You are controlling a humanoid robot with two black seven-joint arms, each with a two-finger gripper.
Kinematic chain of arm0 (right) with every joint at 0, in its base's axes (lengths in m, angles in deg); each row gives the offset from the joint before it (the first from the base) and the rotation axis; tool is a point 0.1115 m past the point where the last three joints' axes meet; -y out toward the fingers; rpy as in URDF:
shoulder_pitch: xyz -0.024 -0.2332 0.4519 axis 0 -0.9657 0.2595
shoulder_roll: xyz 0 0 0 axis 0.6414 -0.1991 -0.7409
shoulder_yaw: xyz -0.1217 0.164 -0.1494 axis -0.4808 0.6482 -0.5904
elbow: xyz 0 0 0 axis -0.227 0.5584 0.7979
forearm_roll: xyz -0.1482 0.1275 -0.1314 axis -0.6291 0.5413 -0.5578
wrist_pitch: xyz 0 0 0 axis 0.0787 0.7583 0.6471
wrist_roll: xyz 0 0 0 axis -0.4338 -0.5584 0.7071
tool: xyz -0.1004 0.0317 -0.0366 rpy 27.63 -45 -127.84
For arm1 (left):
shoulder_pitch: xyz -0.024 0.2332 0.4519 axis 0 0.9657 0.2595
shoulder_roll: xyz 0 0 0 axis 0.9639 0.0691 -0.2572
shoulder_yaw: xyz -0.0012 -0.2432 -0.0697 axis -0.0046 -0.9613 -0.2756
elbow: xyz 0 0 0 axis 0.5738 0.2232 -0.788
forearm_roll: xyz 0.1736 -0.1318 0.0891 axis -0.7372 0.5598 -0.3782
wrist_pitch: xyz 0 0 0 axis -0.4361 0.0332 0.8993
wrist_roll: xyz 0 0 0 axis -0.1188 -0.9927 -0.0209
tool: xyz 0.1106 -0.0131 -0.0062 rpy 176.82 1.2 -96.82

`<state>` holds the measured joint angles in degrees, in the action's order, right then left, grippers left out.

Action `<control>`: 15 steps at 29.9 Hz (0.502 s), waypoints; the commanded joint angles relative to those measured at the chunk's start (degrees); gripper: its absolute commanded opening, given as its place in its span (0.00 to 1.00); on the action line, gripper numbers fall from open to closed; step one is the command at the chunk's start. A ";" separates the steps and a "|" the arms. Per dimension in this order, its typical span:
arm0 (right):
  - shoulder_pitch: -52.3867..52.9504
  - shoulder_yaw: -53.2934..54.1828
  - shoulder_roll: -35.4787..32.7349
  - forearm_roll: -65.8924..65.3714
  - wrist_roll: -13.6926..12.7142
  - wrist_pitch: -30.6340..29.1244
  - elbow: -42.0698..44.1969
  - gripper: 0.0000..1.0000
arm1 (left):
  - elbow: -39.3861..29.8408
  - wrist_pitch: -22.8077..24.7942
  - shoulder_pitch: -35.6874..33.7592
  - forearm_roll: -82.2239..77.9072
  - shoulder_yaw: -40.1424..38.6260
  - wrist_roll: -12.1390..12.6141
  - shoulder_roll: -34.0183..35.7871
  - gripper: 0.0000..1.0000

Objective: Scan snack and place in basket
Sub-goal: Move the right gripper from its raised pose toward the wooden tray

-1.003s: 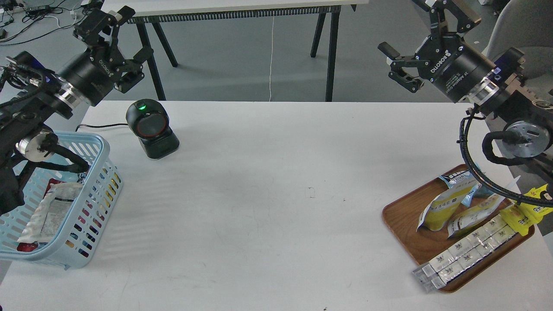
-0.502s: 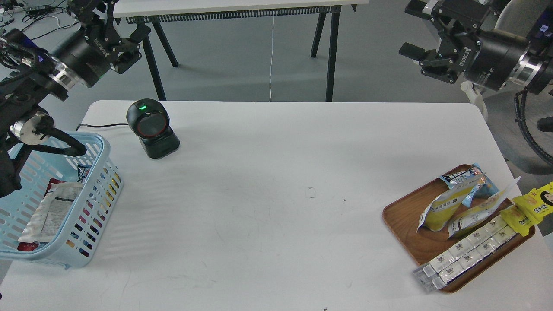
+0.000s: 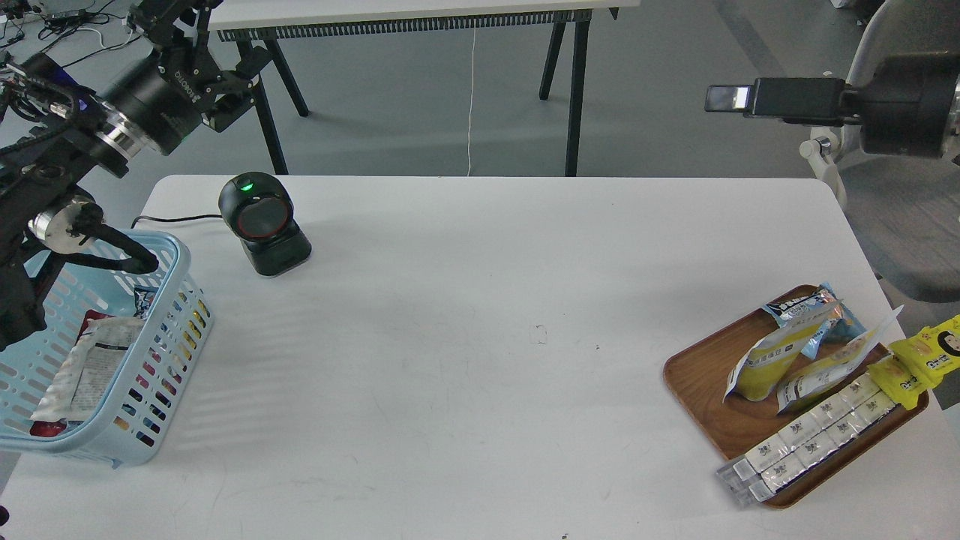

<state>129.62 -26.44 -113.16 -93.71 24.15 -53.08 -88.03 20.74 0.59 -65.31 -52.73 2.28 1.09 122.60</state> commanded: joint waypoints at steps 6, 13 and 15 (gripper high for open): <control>3.18 -0.03 -1.93 -11.43 -0.01 0.01 -5.59 1.00 | 0.00 0.00 0.11 0.01 -0.01 0.00 -0.02 1.00; 3.28 -0.38 -2.54 -15.57 -0.01 0.01 -10.34 1.00 | 0.00 0.00 0.29 0.01 -0.01 0.00 -0.02 1.00; 3.01 -0.38 -3.59 -15.57 -0.01 0.01 -11.04 1.00 | 0.00 0.00 0.55 0.01 -0.01 0.00 -0.02 1.00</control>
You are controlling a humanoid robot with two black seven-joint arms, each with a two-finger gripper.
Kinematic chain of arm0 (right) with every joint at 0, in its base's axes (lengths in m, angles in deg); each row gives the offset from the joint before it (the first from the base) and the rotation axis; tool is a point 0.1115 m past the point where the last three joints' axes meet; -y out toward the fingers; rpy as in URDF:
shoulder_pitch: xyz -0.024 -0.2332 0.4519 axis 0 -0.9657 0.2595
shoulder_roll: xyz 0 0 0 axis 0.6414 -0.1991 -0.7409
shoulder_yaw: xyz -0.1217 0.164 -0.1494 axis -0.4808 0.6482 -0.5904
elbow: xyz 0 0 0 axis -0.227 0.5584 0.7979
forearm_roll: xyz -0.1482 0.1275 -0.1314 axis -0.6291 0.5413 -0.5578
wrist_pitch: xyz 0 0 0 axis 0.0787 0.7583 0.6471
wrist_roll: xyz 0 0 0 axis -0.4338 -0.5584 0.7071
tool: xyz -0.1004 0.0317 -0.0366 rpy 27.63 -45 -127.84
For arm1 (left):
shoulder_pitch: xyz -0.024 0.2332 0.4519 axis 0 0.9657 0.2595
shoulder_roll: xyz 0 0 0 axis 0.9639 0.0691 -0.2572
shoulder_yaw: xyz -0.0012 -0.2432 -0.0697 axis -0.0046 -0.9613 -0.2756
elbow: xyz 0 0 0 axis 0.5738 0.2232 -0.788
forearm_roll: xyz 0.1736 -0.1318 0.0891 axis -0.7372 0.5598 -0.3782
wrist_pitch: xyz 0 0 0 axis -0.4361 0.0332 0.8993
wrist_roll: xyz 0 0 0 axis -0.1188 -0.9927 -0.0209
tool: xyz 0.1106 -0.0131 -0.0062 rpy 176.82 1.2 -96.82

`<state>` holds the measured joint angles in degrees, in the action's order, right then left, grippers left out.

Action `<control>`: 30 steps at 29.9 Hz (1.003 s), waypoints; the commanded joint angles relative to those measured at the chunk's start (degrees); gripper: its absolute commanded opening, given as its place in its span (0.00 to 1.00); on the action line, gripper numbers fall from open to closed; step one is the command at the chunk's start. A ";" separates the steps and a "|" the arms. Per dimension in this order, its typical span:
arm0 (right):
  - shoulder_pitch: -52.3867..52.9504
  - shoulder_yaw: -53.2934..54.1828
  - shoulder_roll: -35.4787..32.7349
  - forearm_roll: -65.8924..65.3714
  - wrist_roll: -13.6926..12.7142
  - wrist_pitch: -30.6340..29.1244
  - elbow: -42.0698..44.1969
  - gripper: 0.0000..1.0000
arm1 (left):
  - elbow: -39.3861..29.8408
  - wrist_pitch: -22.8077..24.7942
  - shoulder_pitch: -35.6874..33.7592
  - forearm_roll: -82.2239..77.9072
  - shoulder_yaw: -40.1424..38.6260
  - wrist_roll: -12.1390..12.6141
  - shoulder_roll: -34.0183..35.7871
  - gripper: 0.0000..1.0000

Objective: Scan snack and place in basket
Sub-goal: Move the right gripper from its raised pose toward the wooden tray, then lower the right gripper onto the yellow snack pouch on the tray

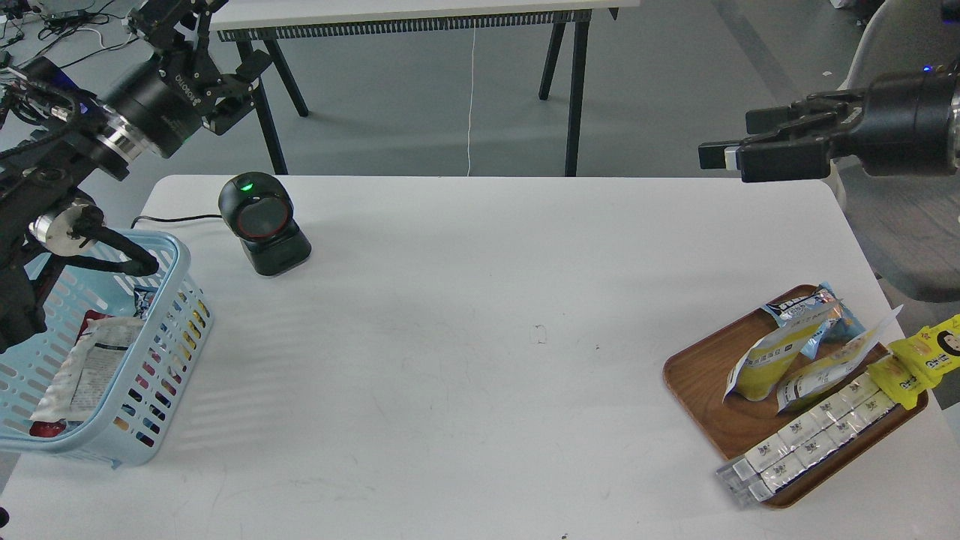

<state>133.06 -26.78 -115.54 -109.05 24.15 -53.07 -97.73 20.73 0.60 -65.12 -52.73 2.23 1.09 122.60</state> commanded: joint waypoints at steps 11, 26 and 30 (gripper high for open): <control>1.24 0.75 -6.66 -0.58 -0.01 0.00 -8.81 1.00 | 0.00 0.00 0.37 -0.35 0.23 0.00 -0.46 1.00; -2.10 -0.13 -6.49 -22.35 -0.01 0.00 -12.24 1.00 | -0.09 0.00 0.19 -0.44 0.14 0.00 -1.16 1.00; -3.32 -0.57 -6.49 -32.02 -0.01 0.00 -12.24 1.00 | 0.00 0.00 0.36 -0.44 0.23 0.00 -1.60 1.00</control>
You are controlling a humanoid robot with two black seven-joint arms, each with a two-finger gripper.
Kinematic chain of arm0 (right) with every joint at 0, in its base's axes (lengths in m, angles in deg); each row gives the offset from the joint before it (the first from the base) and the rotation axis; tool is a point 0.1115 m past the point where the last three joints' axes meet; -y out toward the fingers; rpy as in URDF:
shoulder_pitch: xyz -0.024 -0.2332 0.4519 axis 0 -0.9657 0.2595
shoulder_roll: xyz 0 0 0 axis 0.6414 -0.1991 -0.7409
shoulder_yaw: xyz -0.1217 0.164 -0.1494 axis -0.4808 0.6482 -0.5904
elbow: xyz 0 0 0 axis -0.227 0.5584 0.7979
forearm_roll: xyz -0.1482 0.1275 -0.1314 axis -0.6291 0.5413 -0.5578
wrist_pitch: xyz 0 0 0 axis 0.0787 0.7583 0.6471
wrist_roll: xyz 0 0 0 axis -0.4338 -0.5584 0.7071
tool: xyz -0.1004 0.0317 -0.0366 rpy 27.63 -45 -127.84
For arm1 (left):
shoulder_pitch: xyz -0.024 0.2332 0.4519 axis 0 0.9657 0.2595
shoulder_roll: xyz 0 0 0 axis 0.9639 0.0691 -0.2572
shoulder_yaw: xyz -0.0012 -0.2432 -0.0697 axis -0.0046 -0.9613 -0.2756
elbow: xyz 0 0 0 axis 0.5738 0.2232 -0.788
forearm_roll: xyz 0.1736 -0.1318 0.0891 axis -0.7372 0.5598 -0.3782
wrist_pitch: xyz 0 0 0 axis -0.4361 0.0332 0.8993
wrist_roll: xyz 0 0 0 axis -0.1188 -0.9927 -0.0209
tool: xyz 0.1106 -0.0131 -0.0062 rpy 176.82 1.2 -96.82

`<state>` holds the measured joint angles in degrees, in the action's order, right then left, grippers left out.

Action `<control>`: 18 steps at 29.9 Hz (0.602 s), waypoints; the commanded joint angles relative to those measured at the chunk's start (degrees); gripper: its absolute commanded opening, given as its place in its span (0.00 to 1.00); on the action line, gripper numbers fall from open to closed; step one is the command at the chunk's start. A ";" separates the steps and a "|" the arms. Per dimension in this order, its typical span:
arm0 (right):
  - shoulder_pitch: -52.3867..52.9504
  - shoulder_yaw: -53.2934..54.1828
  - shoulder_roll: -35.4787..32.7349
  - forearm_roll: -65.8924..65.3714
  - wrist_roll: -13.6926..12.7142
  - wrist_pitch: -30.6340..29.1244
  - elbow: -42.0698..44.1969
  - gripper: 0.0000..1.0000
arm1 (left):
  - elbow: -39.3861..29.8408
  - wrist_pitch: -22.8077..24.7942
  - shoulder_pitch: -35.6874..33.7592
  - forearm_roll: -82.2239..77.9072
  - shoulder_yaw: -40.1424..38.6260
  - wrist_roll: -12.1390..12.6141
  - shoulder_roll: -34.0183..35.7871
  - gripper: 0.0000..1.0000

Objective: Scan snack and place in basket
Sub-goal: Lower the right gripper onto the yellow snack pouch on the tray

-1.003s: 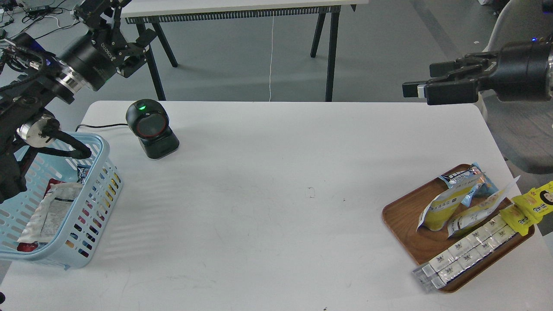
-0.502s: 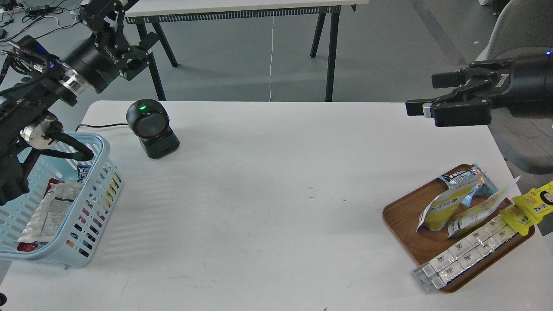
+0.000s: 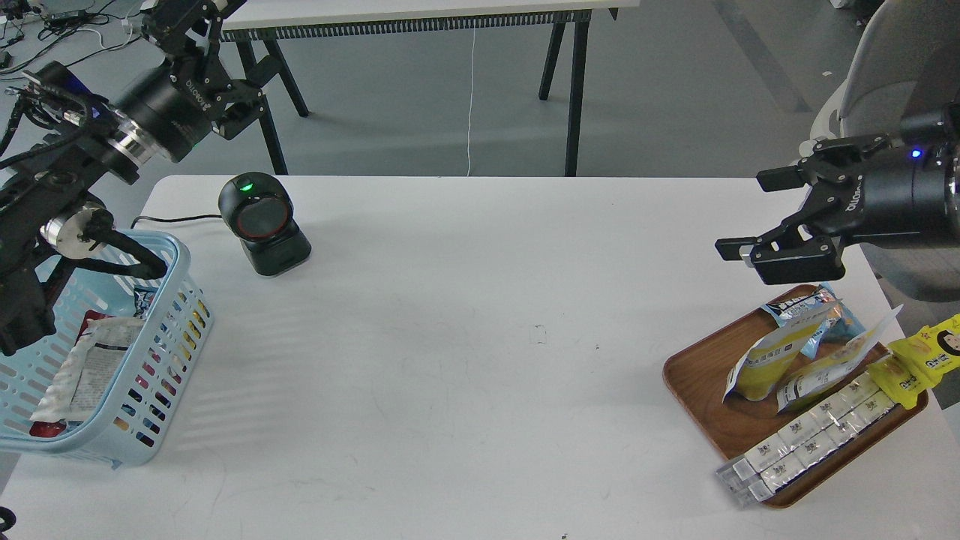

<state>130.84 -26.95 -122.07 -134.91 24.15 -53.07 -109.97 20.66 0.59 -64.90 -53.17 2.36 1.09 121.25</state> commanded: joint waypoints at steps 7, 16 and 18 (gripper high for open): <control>-1.55 -3.04 -2.59 -9.86 -0.01 0.00 -0.01 1.00 | 0.16 0.00 0.23 -0.09 0.09 0.00 -0.34 1.00; -2.51 -6.03 -3.73 -12.89 -0.01 0.00 -0.01 1.00 | 1.12 0.00 0.23 -0.18 0.09 0.00 -1.92 1.00; -3.04 -6.20 -3.82 -12.89 -0.01 0.00 -0.01 1.00 | 1.38 0.00 0.23 -0.18 0.09 0.00 -2.01 1.00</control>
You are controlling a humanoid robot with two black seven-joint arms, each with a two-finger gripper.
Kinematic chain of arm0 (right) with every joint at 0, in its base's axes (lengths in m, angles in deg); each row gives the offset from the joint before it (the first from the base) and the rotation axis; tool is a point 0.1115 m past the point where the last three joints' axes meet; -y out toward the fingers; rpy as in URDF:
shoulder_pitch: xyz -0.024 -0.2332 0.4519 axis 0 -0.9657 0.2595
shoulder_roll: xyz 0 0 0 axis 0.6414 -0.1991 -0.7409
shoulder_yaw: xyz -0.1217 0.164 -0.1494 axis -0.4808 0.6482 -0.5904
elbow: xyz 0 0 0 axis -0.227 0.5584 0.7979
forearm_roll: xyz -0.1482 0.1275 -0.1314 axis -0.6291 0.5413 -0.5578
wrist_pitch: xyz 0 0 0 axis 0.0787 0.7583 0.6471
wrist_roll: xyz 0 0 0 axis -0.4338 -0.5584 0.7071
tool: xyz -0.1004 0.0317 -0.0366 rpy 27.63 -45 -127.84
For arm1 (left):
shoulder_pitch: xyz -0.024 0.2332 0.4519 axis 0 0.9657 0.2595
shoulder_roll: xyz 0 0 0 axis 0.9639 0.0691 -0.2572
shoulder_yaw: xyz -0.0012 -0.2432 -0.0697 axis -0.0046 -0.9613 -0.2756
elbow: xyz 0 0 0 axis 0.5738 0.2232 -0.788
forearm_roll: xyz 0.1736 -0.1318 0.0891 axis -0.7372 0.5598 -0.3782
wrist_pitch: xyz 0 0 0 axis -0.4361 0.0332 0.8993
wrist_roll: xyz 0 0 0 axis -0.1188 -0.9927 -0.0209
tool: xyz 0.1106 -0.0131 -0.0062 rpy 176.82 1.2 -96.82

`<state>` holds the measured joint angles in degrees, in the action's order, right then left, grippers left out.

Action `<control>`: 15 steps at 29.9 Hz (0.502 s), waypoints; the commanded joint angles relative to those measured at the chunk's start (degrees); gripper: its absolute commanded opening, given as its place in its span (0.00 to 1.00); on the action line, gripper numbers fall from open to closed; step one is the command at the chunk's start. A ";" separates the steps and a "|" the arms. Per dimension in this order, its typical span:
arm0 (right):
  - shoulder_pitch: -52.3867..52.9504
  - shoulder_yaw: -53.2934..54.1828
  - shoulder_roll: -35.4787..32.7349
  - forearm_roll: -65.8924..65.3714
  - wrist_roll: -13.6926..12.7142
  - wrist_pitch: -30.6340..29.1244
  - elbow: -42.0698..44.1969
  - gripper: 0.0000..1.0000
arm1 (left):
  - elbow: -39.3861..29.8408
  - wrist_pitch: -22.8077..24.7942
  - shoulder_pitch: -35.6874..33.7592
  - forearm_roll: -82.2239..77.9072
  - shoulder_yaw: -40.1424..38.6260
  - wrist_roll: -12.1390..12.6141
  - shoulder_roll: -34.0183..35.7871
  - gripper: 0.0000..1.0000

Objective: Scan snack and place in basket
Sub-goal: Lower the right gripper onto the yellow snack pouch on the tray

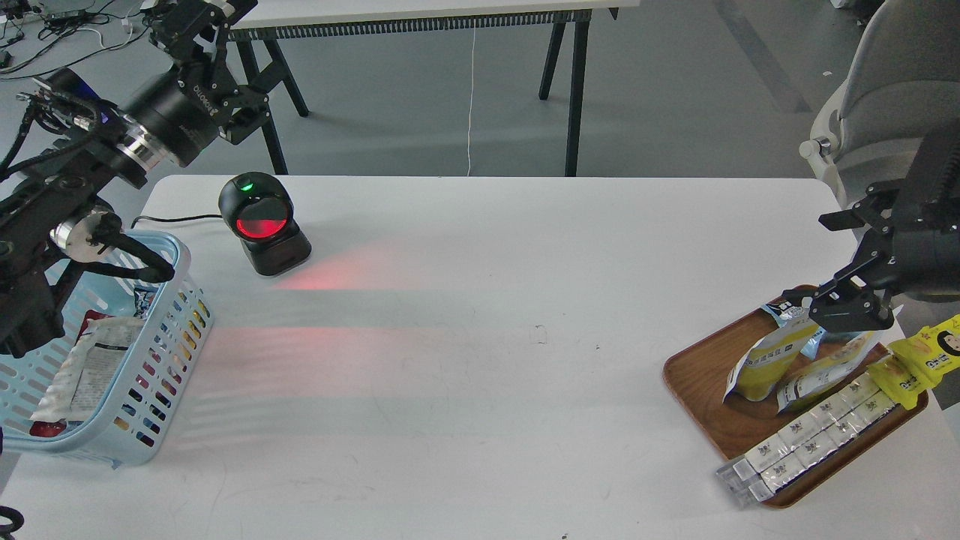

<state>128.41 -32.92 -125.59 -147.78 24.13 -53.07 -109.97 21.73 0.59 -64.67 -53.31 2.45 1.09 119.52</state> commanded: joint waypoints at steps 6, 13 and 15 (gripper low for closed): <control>-0.96 -1.72 -0.31 -0.01 0.00 -0.01 0.00 1.00 | 1.99 0.00 0.00 -0.12 0.00 0.00 -0.98 1.00; -1.40 -4.97 0.31 -0.01 0.00 -0.01 0.00 1.00 | 1.99 0.00 -0.18 -0.12 0.00 0.00 -0.98 1.00; -1.93 -5.24 0.48 -0.01 0.00 -0.01 0.00 1.00 | 1.99 0.00 -0.18 -0.12 0.00 0.00 -0.98 1.00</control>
<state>127.08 -37.45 -125.31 -147.79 24.13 -53.07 -109.97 23.72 0.59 -64.77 -53.44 2.45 1.09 118.54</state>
